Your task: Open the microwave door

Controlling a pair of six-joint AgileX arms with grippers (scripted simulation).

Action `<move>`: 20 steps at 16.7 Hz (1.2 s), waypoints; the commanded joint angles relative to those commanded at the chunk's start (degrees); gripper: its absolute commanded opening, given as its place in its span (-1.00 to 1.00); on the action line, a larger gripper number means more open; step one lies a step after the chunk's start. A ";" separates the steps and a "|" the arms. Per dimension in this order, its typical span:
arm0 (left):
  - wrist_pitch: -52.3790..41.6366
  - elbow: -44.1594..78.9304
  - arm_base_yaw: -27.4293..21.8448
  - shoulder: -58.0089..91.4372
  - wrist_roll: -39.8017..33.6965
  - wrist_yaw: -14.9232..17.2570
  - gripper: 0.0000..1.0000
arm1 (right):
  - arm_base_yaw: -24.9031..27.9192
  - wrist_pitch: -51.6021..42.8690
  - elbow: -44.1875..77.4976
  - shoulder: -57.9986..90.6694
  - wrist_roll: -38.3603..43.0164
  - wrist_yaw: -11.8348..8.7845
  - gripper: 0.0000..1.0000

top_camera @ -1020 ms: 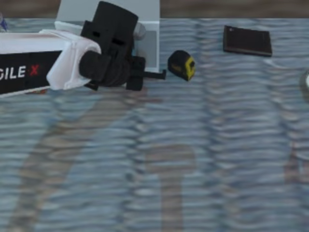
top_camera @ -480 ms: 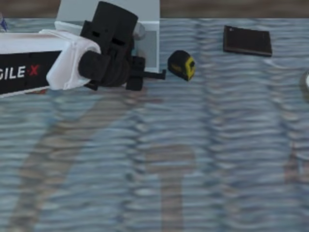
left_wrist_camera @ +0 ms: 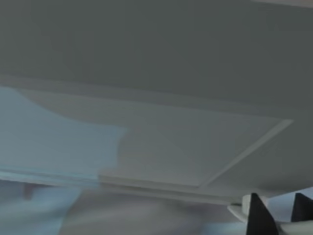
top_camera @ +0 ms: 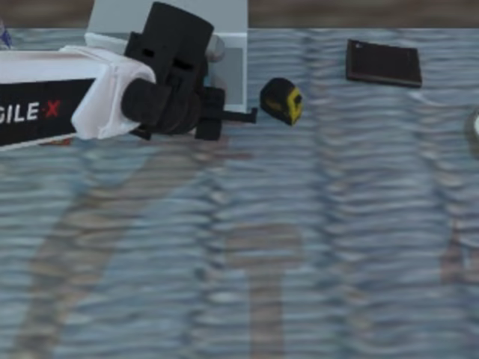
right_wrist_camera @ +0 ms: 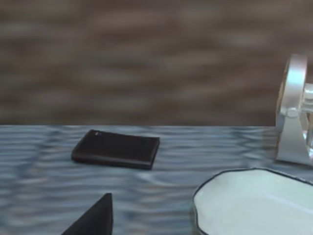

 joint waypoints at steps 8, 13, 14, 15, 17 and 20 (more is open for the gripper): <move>0.35 -1.08 0.09 -0.70 1.14 1.32 -1.00 | 0.00 0.00 0.00 0.00 0.00 0.00 1.00; 1.37 -3.27 1.15 -2.42 3.87 3.23 -1.00 | 0.00 0.00 0.00 0.00 0.00 0.00 1.00; 1.37 -3.27 1.15 -2.42 3.87 3.23 -1.00 | 0.00 0.00 0.00 0.00 0.00 0.00 1.00; 1.37 -3.27 1.15 -2.42 3.87 3.23 -1.00 | 0.00 0.00 0.00 0.00 0.00 0.00 1.00; 1.37 -3.27 1.15 -2.42 3.87 3.23 -1.00 | 0.00 0.00 0.00 0.00 0.00 0.00 1.00; 1.37 -3.27 1.15 -2.42 3.87 3.23 -1.00 | 0.00 0.00 0.00 0.00 0.00 0.00 1.00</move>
